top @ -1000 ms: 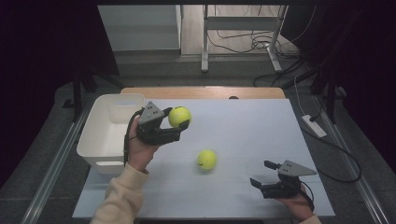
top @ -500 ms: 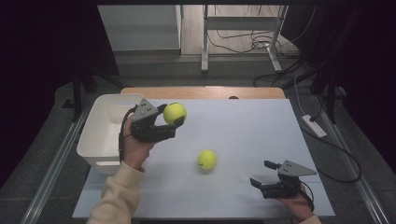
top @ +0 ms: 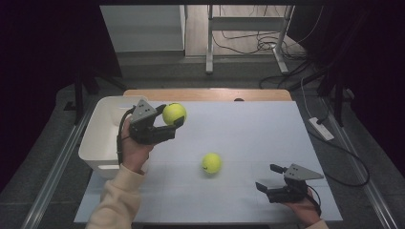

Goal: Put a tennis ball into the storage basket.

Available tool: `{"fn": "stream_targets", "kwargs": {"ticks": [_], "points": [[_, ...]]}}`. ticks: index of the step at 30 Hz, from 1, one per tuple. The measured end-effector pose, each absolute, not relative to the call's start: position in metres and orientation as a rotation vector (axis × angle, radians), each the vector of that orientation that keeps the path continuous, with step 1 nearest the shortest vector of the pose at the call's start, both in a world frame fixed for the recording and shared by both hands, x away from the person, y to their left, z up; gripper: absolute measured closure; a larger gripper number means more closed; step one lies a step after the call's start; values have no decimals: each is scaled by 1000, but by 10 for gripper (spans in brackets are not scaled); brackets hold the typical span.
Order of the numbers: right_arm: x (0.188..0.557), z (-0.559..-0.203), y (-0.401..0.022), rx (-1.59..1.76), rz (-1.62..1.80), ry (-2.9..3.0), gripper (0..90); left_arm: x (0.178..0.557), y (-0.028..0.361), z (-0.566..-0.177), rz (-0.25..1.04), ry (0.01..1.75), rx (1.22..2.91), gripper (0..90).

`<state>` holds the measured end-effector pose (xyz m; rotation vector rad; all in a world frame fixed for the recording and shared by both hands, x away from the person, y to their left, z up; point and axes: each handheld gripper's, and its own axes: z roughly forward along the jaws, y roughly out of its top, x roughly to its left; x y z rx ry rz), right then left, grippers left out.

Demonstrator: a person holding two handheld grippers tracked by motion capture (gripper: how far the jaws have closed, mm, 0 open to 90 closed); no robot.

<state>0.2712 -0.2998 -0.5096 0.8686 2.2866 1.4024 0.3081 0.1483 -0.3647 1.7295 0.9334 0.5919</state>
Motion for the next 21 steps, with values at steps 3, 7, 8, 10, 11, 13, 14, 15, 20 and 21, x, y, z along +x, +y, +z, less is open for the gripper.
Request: {"fn": "stream_targets", "kwargs": {"ticks": [3, 7, 8, 10, 11, 13, 14, 15, 20, 21], "points": [[271, -509, -300, 870, 1403, 2286, 98, 308, 150, -364, 596, 935, 1730, 271], [271, -509, -300, 869, 1403, 2286, 98, 308, 153, -363, 603, 942, 1722, 271], [271, -509, -300, 869, 1403, 2286, 98, 308, 154, -362, 604, 945, 1722, 271], [271, -509, -300, 869, 1403, 2286, 98, 308, 156, -362, 609, 947, 1721, 272], [271, -509, -300, 869, 1403, 2286, 98, 308, 157, -361, 613, 948, 1721, 271], [271, -509, -300, 869, 1402, 2286, 98, 308, 158, -361, 618, 951, 1720, 271], [271, -510, -300, 869, 1402, 2286, 98, 308, 159, -360, 621, 952, 1720, 271], [271, -510, -300, 868, 1402, 2286, 98, 308, 160, -360, 622, 952, 1719, 272], [271, -509, -300, 869, 1402, 2285, 98, 308, 166, -359, 629, 966, 1708, 272], [271, -509, -300, 869, 1402, 2285, 98, 308, 167, -359, 632, 969, 1708, 272]]}}
